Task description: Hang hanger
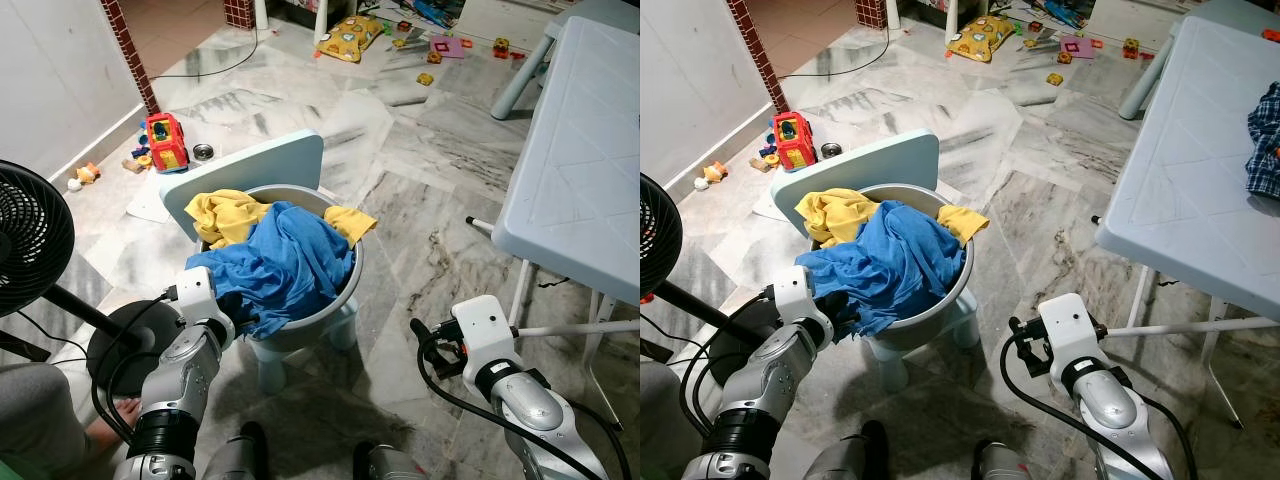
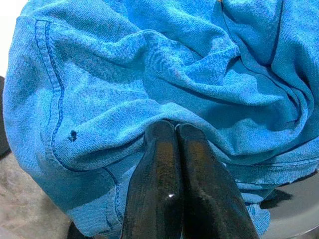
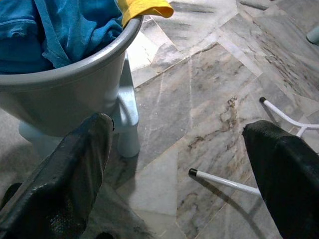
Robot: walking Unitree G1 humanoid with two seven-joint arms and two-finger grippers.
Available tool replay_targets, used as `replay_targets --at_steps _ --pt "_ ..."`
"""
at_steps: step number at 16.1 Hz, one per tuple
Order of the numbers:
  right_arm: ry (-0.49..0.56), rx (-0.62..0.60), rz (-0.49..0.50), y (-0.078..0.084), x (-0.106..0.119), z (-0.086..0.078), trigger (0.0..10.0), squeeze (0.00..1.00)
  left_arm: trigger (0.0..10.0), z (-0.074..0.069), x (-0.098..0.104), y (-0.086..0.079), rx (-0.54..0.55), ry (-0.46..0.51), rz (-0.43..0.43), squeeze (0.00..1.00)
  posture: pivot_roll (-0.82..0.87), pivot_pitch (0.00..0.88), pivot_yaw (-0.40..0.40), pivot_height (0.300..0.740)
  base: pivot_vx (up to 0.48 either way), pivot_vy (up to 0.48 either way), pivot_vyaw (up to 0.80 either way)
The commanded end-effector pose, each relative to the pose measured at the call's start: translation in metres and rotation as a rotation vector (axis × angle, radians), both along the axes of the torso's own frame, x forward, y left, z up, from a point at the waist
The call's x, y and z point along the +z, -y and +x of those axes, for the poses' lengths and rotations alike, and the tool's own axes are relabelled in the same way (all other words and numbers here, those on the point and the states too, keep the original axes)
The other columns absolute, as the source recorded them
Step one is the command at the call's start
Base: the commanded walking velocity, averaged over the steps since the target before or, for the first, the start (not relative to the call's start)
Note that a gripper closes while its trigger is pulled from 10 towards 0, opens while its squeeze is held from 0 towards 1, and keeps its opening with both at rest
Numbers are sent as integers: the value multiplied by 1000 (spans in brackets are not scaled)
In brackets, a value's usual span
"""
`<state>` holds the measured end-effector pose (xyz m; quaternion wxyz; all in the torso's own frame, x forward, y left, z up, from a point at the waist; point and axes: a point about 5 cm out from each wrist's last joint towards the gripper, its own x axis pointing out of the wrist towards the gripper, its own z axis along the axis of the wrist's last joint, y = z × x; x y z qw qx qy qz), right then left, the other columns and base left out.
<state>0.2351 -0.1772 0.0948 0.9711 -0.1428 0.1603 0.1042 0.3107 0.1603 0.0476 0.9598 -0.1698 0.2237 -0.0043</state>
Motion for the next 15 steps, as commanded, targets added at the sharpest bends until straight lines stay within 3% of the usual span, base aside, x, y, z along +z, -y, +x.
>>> replay_targets --at_steps 1,5,7,8,14,15 --pt "-17 -5 -3 1 -4 -2 10000 0 0 -3 -3 -2 -4 -12 5 0 -251 207 -18 740 0 0 0" --pt "-17 -5 -3 1 -4 -2 10000 0 0 -3 -3 -2 -4 -12 5 0 -251 207 -18 740 0 0 0" --pt "-6 -8 5 -3 -3 -2 10000 0 0 53 64 43 -142 286 -10 0 -264 205 -5 740 0 0 0" --pt "-5 -8 6 -4 -3 -2 10000 0 0 57 71 46 -153 309 -11 0 -264 206 -5 740 0 0 0" --pt "3 -12 5 -4 -2 -1 10000 0 0 65 70 48 -178 306 -2 0 -269 203 2 740 0 0 0" --pt "4 -14 3 -3 -2 -2 10000 0 4078 64 70 52 -201 302 34 0 -271 202 2 740 0 0 0"
